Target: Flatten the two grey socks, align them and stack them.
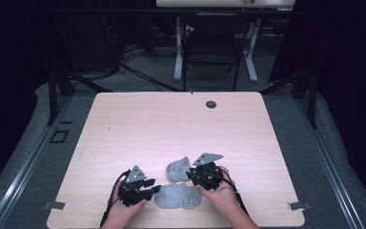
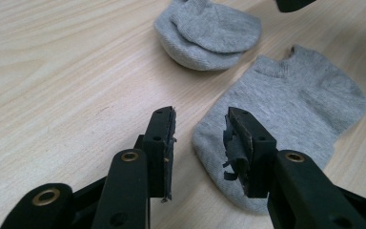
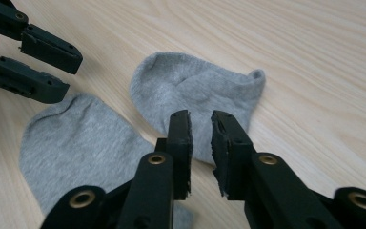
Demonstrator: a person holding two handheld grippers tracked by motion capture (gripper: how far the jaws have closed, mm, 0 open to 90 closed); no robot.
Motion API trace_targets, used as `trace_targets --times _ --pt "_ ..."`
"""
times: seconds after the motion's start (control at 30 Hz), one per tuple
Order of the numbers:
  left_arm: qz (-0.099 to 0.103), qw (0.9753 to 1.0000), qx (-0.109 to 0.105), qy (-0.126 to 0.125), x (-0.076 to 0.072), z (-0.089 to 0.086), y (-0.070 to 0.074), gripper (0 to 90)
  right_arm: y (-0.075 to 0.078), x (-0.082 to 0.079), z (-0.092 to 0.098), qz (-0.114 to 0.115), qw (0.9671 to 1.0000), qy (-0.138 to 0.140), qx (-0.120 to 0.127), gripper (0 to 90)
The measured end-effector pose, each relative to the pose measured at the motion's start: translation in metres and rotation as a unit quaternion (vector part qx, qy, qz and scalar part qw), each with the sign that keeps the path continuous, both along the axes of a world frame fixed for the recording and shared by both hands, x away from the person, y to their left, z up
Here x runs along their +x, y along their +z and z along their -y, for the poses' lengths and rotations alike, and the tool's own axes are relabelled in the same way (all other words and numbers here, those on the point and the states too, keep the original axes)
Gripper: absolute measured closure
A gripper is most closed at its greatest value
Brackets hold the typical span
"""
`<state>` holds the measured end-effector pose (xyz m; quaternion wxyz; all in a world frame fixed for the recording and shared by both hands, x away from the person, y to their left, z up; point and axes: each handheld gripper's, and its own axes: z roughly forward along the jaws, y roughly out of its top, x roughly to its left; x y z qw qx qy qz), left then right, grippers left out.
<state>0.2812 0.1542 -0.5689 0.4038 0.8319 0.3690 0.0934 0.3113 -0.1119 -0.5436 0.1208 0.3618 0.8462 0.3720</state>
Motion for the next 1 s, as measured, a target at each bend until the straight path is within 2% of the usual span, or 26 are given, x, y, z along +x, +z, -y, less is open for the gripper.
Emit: trace_targets --times 0.33,0.43,0.53,0.67,0.83,0.87,1.0 --pt "0.004 0.9999 -0.005 0.009 0.002 -0.007 0.002 62.4 -0.011 0.012 -0.034 -0.009 0.9997 0.011 -0.02 78.2" --pt "0.006 1.0 -0.001 0.007 0.002 -0.009 0.003 62.3 -0.016 0.014 -0.041 -0.009 0.9993 0.015 -0.032 76.8" --pt "0.004 0.9999 -0.004 0.01 0.002 -0.009 0.003 62.4 -0.022 0.016 -0.045 -0.013 0.9988 0.013 -0.046 74.3" --pt "0.005 0.9999 -0.004 0.011 0.003 -0.01 0.003 62.3 -0.026 0.017 -0.046 -0.011 0.9986 0.01 -0.052 74.4" --pt "0.007 0.9999 -0.002 0.01 0.003 -0.01 0.002 62.3 -0.028 0.014 -0.049 0.005 0.9981 0.003 -0.061 80.2" --pt "0.007 0.9999 -0.002 0.011 0.003 -0.01 0.002 62.4 -0.027 0.014 -0.048 0.005 0.9977 0.001 -0.067 84.6" --pt "0.006 0.9999 -0.003 0.011 0.003 -0.01 0.002 62.3 -0.027 0.017 -0.046 -0.004 0.9987 -0.007 -0.05 86.3"
